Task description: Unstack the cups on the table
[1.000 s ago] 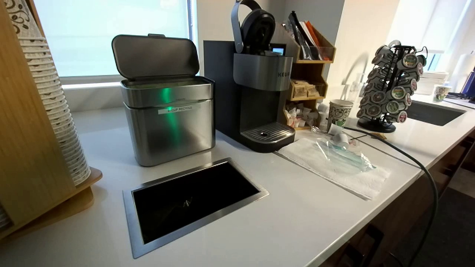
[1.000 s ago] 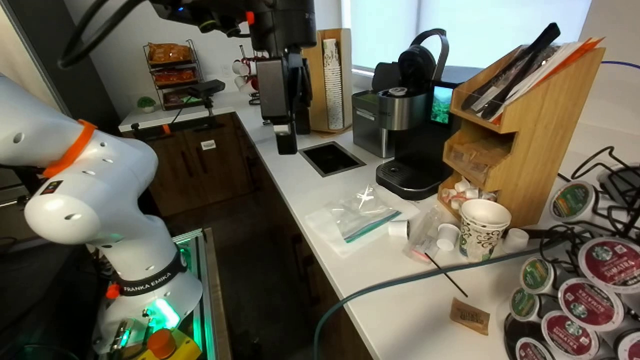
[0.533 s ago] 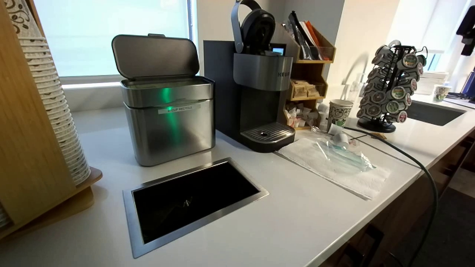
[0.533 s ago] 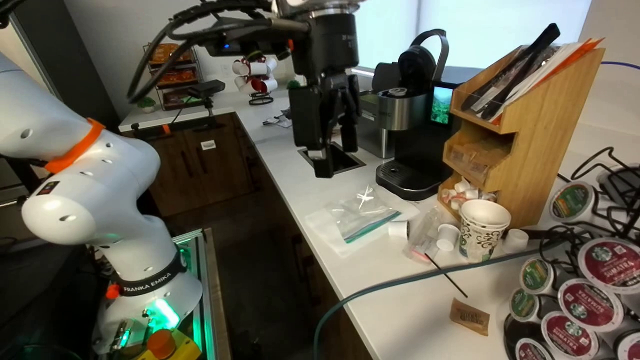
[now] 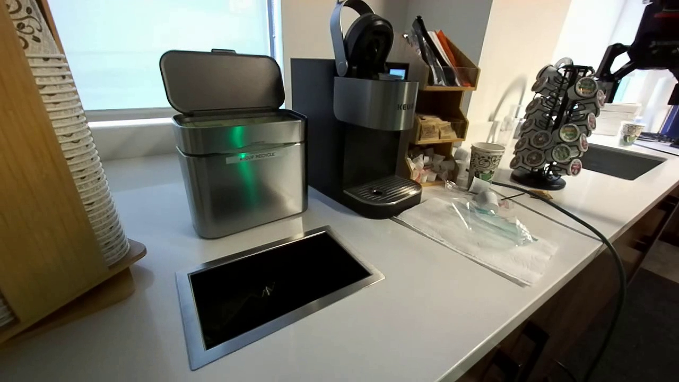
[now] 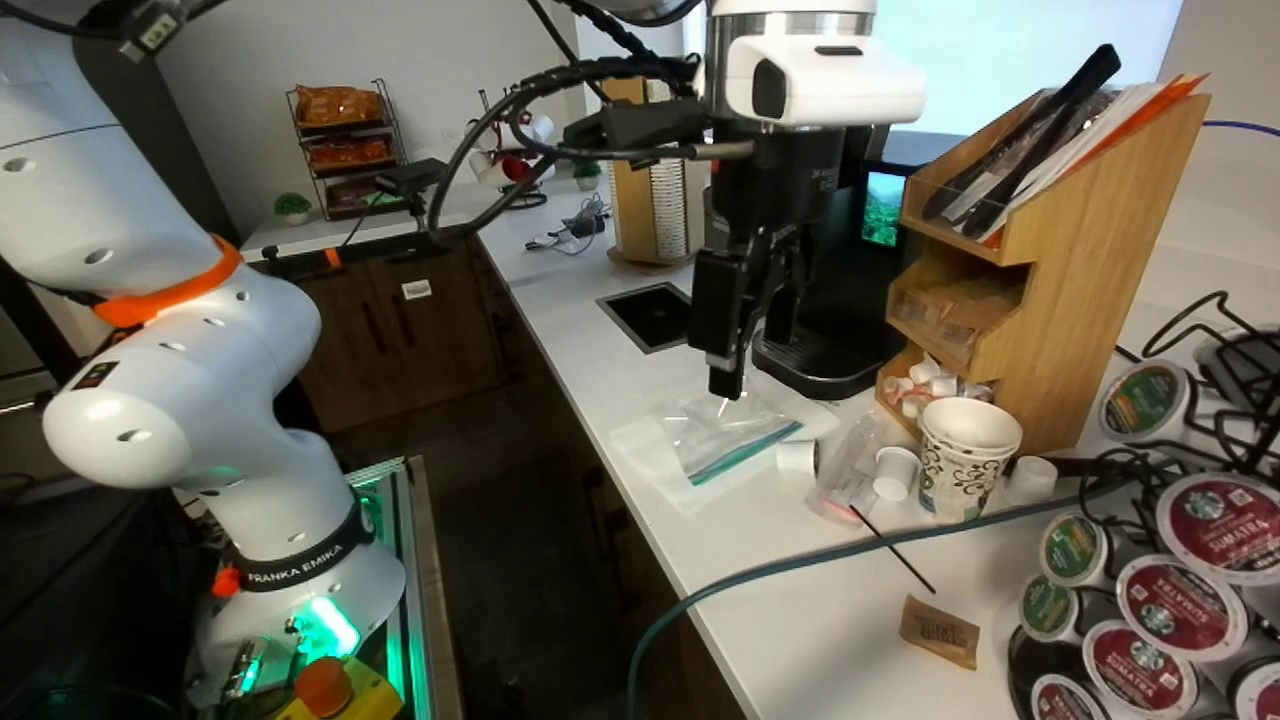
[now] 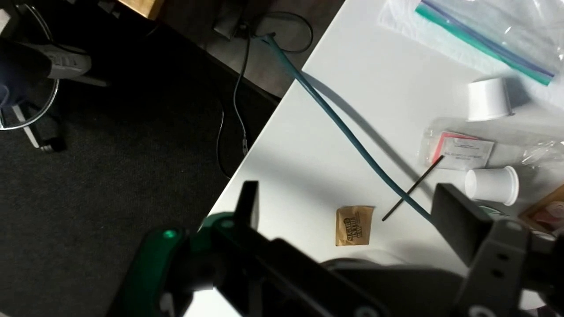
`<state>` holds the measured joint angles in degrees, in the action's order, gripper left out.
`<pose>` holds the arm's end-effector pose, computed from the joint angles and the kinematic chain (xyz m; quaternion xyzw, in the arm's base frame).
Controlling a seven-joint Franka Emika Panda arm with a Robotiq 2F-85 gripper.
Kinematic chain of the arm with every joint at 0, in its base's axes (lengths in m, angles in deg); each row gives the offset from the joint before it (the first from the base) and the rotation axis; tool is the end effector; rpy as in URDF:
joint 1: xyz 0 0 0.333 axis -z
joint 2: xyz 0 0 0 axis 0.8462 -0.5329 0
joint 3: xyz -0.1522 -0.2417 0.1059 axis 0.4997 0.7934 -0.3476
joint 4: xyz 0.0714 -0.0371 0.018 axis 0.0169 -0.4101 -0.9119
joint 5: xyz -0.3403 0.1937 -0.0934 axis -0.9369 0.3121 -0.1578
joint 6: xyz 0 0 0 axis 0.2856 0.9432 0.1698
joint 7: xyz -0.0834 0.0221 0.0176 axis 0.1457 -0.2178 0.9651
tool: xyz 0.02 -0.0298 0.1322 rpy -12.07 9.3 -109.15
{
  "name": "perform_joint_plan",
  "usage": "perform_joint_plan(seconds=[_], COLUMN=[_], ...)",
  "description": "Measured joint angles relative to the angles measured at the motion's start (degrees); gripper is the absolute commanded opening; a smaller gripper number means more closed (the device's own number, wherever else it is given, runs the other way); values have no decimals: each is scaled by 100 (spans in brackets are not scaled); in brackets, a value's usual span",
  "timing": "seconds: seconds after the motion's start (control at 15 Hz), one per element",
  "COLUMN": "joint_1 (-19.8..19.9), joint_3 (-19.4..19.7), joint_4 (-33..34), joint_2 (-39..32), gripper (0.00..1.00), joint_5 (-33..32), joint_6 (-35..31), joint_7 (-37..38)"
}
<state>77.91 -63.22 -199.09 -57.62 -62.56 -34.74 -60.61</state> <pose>0.4101 -0.2874 0.4707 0.8707 -0.4907 -0.0273 0.0169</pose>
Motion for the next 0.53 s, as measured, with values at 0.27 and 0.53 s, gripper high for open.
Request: perform_joint_plan(seconds=[0.27,0.53], joint_1=[-43,-263], joint_3=[-23,-227], joint_4=[28,83], joint_2=[-75,-671], gripper=[100,100], joint_5=[10,11], joint_6=[-190,-1451], joint_7=[130,1000])
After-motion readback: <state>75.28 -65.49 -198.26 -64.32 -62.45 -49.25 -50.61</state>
